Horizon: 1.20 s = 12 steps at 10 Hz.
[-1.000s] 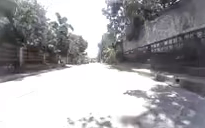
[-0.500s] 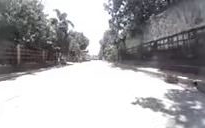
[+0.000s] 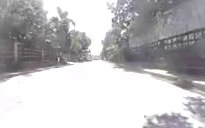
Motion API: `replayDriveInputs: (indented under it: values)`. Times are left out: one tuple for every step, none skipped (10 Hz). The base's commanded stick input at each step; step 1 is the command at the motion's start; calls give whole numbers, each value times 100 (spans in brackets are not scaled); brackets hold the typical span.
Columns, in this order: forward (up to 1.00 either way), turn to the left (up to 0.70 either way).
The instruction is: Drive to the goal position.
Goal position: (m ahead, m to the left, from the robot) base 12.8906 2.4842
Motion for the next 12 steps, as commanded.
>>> replayDriveInputs:
  values:
    - [100,2]
    - [100,2]
    - [100,-18]
    - [100,-38]
    - [100,-38]
    - [100,-38]
    - [100,-38]
    - [100,-38]
    - [100,-38]
    - [100,-25]
    - [100,2]
    - [100,2]
